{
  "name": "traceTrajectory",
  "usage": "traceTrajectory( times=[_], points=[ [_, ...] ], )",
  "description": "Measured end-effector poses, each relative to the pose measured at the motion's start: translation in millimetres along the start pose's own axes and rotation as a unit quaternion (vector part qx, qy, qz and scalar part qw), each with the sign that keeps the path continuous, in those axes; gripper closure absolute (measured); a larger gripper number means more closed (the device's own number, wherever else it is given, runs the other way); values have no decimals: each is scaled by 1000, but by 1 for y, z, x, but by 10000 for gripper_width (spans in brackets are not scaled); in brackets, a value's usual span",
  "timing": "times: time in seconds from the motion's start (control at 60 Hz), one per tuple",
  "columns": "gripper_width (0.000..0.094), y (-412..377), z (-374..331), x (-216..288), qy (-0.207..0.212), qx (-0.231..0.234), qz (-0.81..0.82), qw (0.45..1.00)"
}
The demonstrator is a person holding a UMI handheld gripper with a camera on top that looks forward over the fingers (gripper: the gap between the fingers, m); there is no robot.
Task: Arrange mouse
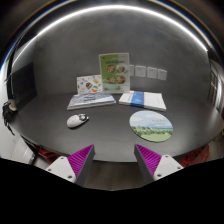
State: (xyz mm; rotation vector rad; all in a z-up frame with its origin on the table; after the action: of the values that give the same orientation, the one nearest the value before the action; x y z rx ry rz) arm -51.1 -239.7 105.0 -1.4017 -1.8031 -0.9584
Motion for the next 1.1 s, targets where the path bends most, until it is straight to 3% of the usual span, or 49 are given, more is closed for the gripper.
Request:
traceTrajectory(
  times=[0.283, 0.45, 0.95, 1.017, 1.1],
  points=[
    [105, -79, 65, 15, 15, 121, -47, 991],
    [107, -132, 111, 25, -7, 138, -62, 988],
    [117, -179, 230, 102, -61, 8, 7, 998],
    [387, -180, 233, 106, -61, 4, 9, 998],
    [456, -182, 234, 107, -74, -1, -2, 997]
  ],
)
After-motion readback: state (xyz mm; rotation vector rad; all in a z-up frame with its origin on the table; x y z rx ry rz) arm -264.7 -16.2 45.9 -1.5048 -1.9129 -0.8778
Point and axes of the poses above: the point between the fingertips, and its own axes, seen from behind it with the camera up: y to the right, x up, z forward, the way the camera looks, the point moved 9 cm from there along -z, backward, against the way the camera looks, and after that the axes turned 11 degrees about -z, right-handed, at the moved point
